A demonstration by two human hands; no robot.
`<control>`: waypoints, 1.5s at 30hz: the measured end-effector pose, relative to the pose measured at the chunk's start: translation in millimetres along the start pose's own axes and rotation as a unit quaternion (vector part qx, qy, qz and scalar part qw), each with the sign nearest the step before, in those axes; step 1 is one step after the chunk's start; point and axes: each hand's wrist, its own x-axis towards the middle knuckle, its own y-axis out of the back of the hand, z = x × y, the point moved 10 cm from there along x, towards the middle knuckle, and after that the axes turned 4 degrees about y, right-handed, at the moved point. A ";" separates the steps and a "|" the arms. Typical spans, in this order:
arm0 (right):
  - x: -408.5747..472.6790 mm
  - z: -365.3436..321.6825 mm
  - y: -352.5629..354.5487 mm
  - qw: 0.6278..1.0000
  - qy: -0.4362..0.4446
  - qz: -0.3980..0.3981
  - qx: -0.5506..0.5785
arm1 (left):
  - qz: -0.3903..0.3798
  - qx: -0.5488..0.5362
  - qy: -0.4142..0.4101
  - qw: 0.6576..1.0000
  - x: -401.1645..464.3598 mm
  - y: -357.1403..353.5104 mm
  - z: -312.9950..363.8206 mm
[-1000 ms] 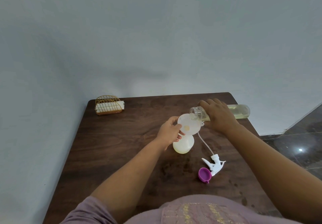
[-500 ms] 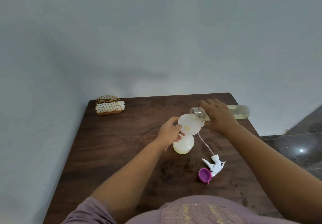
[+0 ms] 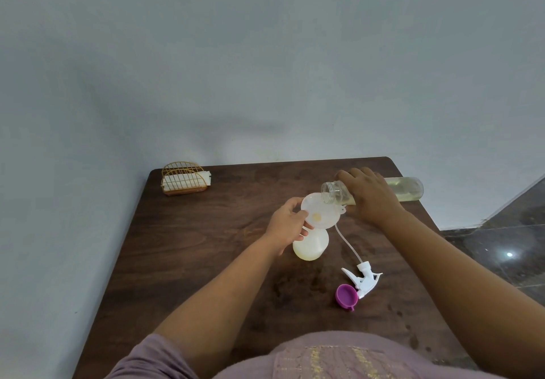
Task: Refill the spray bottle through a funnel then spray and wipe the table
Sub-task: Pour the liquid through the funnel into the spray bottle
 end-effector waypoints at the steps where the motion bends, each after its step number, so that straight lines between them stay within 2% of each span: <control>1: 0.1 0.0 0.3 1.000 0.000 0.000 -0.001 | -0.001 0.001 -0.001 1.000 -0.3 -0.3 0.0; 45: -0.9 1.3 2.1 1.000 0.003 -0.001 -0.001 | 0.004 0.010 -0.004 1.000 -3.7 0.1 4.6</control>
